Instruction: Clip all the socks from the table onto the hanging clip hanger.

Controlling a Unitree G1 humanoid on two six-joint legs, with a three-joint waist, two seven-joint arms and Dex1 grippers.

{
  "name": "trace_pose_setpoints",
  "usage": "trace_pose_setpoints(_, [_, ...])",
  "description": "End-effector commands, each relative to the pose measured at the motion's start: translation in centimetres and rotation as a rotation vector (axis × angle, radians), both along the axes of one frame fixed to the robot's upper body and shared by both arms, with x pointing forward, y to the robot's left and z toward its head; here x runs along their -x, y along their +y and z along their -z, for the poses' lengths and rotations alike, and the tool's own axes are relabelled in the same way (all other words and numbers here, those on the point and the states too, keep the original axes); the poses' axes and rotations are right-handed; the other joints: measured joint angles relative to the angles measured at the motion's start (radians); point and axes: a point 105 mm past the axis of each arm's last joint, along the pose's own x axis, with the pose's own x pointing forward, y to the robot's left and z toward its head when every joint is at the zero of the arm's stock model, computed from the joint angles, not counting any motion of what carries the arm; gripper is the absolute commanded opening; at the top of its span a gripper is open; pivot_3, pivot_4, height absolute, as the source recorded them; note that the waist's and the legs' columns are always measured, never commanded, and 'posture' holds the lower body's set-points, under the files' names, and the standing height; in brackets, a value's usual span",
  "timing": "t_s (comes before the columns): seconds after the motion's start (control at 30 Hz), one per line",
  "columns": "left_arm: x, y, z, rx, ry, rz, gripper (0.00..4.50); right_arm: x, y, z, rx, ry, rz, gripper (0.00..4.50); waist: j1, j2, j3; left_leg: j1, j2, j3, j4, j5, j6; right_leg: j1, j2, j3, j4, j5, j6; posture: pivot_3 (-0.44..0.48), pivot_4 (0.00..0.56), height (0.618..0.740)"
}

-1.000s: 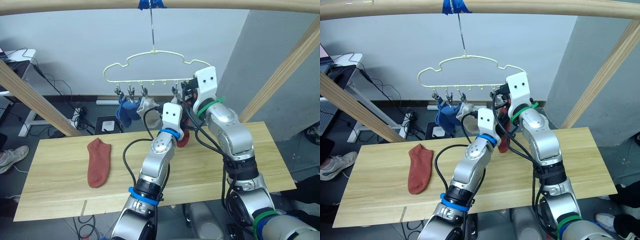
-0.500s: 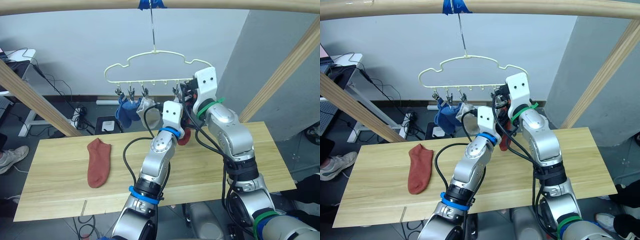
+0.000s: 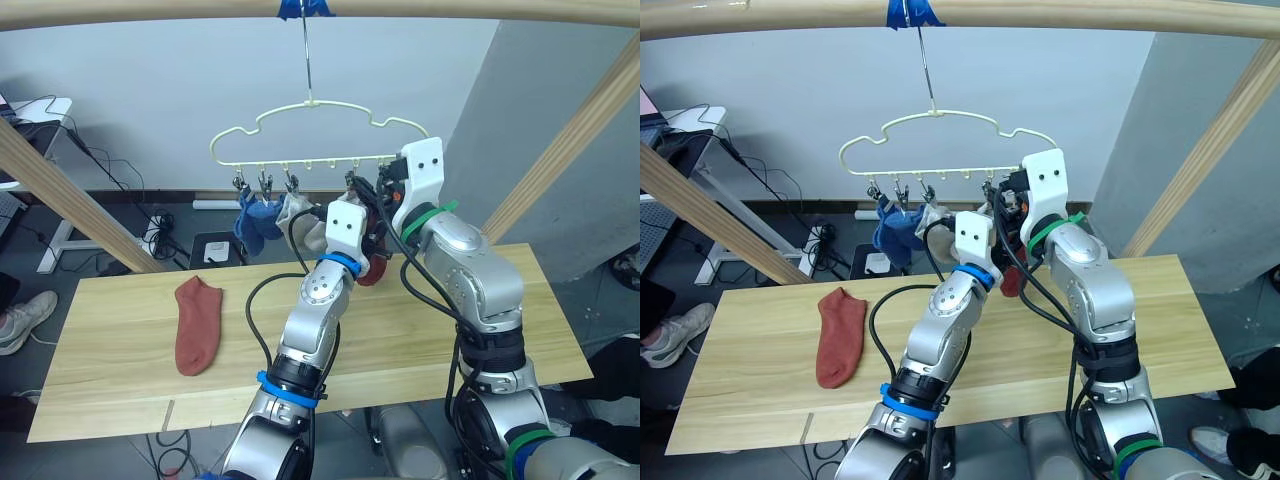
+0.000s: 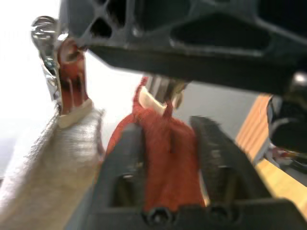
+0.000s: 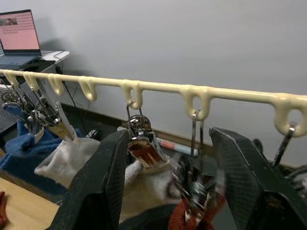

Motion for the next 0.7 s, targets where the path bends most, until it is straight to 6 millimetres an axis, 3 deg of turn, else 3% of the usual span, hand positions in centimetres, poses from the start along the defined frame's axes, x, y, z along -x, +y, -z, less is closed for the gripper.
trace_pose_setpoints(0.03, [1.4,-0.2,-1.3,-0.034,-0.062,0.095,3.01,1.1,0.0,-1.4,-0.015,-0.053,-0.041,2.76,-0.001,0.0,0.0,0.0,0.0,0.0,0.0,0.0,0.0,0.0,0.0,0.0,0.0,0.0,0.0,-0.252,0.239,0.74])
trace_pose_setpoints(0.07, [1.8,0.2,-1.2,-0.064,-0.074,0.122,3.3,1.3,-0.1,-1.4,-0.008,-0.054,-0.046,2.76,-0.003,0.0,0.0,0.0,0.0,0.0,0.0,0.0,0.0,0.0,0.0,0.0,0.0,0.0,0.0,-0.251,0.239,0.74])
trace_pose_setpoints(0.33, [4.2,4.7,-0.8,-0.28,-0.091,0.333,3.3,3.5,-0.6,-1.3,0.092,-0.07,-0.172,2.76,-0.003,0.0,0.0,0.0,0.0,-0.001,0.0,0.0,0.0,0.0,0.0,0.0,0.0,0.0,0.0,-0.246,0.239,0.74])
trace_pose_setpoints(0.5, [5.3,6.9,-1.7,-0.333,-0.087,0.468,3.3,5.0,-1.6,-1.3,0.154,-0.092,-0.216,2.76,0.0,0.0,0.0,0.0,0.001,-0.001,0.0,0.0,0.0,0.0,0.0,0.0,0.0,0.0,0.0,-0.239,0.239,0.74])
trace_pose_setpoints(0.7, [6.5,9.8,-3.5,-0.45,-0.099,0.63,3.3,5.4,-3.9,-2.0,0.161,-0.156,-0.08,2.76,0.0,0.0,0.0,0.0,0.001,-0.001,0.0,0.0,0.0,0.0,0.0,-0.001,0.0,0.0,0.0,-0.239,0.241,0.74])
